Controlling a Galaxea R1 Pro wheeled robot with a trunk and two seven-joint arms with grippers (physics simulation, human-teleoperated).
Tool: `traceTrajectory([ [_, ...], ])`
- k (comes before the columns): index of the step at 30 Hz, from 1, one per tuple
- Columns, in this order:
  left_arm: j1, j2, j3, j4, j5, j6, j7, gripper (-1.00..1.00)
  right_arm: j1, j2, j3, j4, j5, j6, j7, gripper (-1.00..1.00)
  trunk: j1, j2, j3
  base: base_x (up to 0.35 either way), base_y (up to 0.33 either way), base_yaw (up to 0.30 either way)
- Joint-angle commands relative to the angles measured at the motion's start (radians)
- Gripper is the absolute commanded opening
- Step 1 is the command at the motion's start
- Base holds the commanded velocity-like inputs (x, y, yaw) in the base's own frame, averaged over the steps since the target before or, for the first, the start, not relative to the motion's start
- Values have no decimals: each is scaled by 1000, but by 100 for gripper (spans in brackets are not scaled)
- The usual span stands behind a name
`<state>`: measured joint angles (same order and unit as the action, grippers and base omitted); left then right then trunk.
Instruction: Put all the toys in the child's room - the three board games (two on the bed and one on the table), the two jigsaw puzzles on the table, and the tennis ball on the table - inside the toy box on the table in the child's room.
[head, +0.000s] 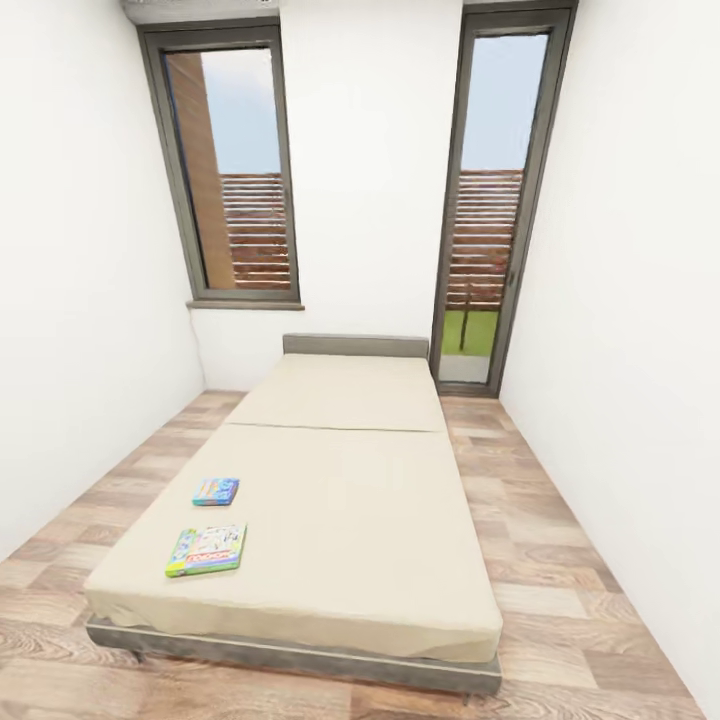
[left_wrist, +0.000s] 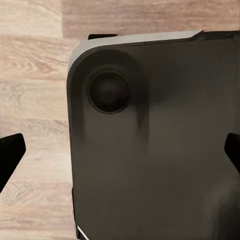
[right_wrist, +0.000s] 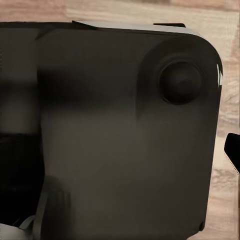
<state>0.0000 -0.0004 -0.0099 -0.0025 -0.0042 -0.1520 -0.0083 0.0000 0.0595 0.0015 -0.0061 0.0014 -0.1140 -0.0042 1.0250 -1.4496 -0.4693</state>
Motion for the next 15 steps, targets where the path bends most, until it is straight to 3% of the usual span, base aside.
traceTrajectory([
  [1, 0, 0, -1, 0, 0, -3, -1, 100, 0, 0, 0, 0, 1, -3, -1, 100, 0, 0, -1, 4, 4, 290],
  [10, 0, 0, -1, 0, 0, -4, -1, 100, 0, -1, 0, 0, 1, -3, 0, 100, 0, 0, -1, 1, 2, 288],
  [15, 0, 0, -1, 0, 0, -4, -1, 100, 0, -1, 0, 0, 1, -3, -1, 100, 0, 0, -1, 13, 39, 150],
])
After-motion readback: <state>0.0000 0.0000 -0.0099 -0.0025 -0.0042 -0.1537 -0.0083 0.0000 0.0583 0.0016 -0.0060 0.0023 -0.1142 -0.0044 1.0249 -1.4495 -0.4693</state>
